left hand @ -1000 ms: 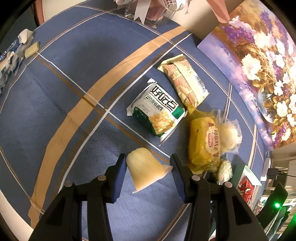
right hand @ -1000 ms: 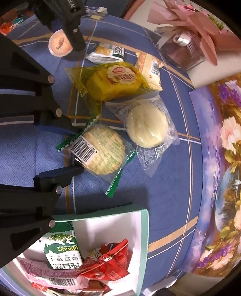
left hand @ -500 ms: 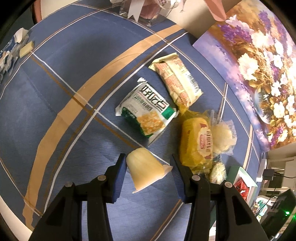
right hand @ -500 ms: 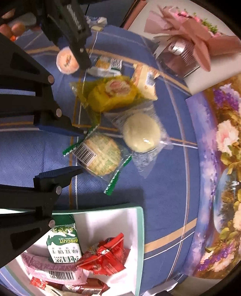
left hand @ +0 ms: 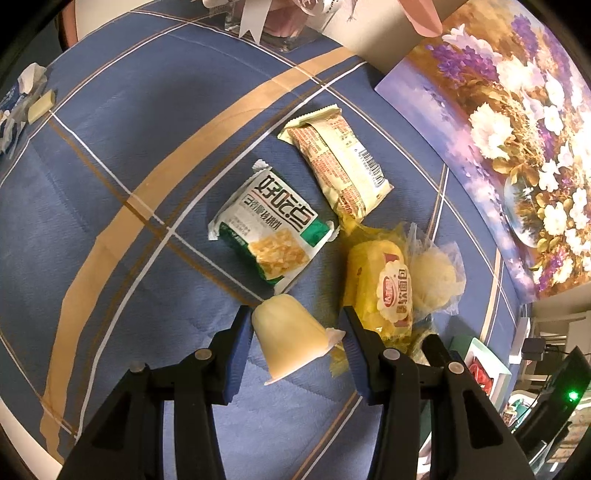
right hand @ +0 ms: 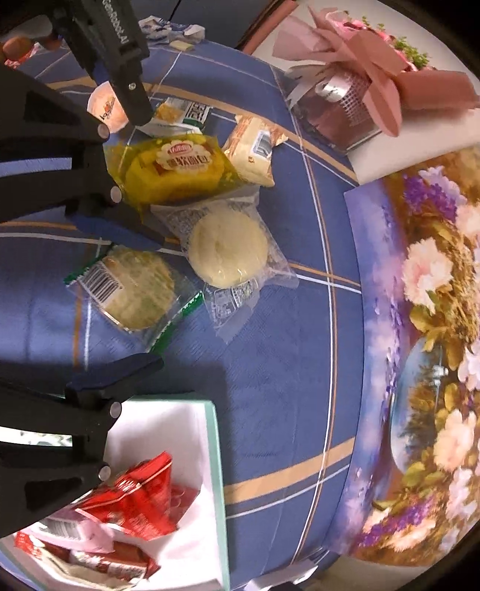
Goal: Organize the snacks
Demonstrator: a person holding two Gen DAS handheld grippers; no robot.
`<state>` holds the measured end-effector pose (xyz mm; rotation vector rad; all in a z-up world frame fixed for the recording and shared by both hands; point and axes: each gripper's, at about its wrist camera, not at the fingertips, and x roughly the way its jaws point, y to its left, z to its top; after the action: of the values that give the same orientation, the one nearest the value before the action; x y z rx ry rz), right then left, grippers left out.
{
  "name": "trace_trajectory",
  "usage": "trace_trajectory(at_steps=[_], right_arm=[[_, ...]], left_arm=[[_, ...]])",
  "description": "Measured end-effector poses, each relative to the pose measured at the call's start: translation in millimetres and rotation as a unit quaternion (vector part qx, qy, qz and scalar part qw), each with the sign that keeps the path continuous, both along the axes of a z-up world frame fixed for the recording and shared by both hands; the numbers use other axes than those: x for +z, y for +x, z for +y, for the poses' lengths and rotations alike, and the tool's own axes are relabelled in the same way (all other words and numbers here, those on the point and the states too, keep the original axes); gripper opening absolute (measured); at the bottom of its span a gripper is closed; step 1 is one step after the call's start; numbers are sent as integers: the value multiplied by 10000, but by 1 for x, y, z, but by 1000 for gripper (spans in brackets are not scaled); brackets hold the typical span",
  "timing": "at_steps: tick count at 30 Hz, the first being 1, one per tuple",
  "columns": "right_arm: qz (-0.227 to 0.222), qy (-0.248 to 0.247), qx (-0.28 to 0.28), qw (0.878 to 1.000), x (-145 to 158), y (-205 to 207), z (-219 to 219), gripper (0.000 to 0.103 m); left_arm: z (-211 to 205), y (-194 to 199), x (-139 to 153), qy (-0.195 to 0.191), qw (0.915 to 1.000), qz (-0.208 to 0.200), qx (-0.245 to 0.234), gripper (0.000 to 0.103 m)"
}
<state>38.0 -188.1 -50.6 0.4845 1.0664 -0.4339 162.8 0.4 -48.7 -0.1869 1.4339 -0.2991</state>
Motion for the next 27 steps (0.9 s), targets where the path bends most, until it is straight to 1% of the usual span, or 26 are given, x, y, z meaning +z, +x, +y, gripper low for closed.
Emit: trace_trajectory(at_steps=[2, 6, 8, 10, 15, 22, 27], right_arm=[[16, -52, 47, 10000, -4, 6, 2, 69], [10, -53, 47, 10000, -13, 12, 2, 73], [55, -109, 62, 9999, -18, 14, 3, 73], [149, -56, 100, 9998, -25, 16, 4, 73], [198, -98, 138, 9997, -26, 15, 9, 73], [353, -306, 310, 9984, -27, 11, 17, 73], [406, -249, 440, 9979, -29, 16, 19, 77]], left_arm=[[-3, 1, -2, 15, 10000, 1, -17, 49], [-8, 3, -8, 74, 9999, 52, -44, 49], [-10, 4, -11, 101, 9999, 78, -35, 49], [-11, 4, -13, 117, 9999, 88, -26, 49], [-10, 4, -15, 141, 9999, 73, -13, 49], [-7, 0, -18, 160, 9998, 102, -14, 49], [-6, -2, -14, 151, 9999, 77, 16, 49]])
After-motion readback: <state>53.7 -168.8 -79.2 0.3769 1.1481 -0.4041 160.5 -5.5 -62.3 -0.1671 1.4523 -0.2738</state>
